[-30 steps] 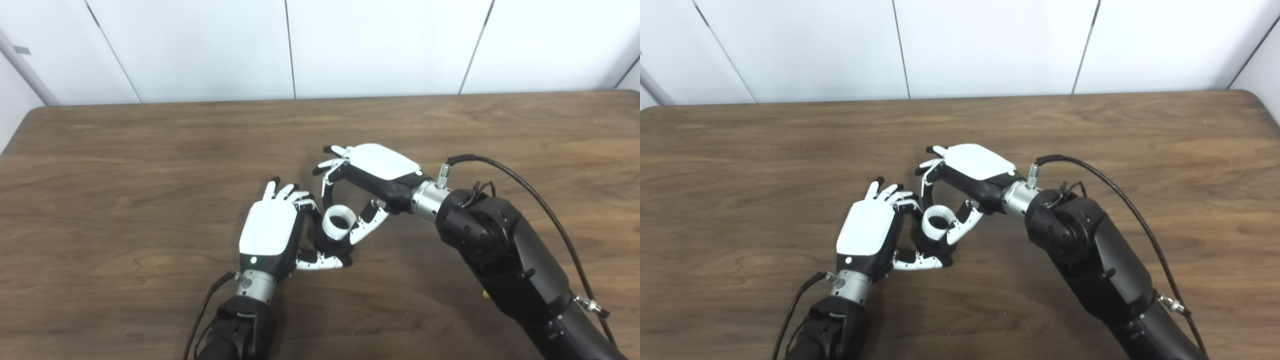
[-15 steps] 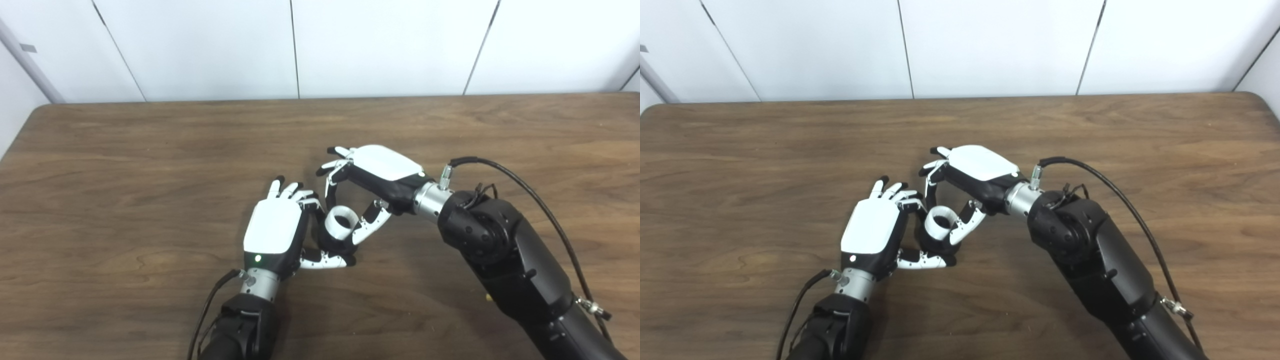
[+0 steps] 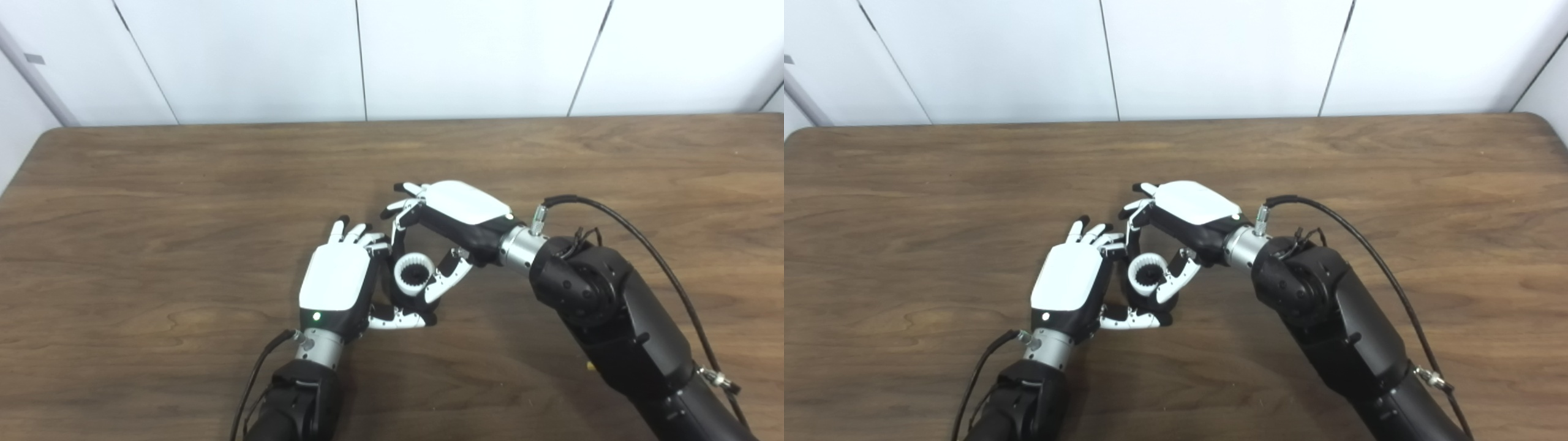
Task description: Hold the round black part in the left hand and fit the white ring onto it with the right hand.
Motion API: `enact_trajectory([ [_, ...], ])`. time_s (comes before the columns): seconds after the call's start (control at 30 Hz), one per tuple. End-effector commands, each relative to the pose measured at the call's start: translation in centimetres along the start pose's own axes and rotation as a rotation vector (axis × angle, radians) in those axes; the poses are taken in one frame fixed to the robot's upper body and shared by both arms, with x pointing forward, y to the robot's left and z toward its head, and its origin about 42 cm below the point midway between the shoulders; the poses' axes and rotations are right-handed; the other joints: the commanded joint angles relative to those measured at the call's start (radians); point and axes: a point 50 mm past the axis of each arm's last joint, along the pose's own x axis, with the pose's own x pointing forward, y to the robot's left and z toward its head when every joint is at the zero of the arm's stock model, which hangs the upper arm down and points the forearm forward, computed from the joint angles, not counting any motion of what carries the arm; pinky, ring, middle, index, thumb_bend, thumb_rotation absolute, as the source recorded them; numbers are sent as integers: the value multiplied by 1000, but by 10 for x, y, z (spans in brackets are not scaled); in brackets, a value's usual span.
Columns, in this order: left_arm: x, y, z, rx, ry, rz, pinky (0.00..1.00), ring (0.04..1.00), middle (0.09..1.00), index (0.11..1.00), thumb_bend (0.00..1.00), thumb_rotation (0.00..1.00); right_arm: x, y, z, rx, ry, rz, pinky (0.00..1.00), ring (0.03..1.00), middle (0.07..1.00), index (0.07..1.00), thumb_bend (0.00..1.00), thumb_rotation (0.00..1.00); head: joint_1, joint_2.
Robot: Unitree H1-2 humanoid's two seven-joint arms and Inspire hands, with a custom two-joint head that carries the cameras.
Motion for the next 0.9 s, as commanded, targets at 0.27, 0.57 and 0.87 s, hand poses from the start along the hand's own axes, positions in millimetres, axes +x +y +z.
enact_trajectory([
  [0.27,-1,-11,7,14,-28,-59,1000,887,781,485,525,57,0,-11,6,-19,-27,-52,1000,1000,853,484,525,136,2,6],
  [0.57,-1,-11,7,25,-32,-56,1000,889,780,484,525,57,-2,-9,1,-15,-13,-49,1000,1000,849,483,525,136,1,6],
  [0.87,-2,-11,7,30,-29,-60,1000,891,778,484,525,57,-3,-8,-7,-7,16,-42,1000,1000,857,484,525,138,0,7],
])
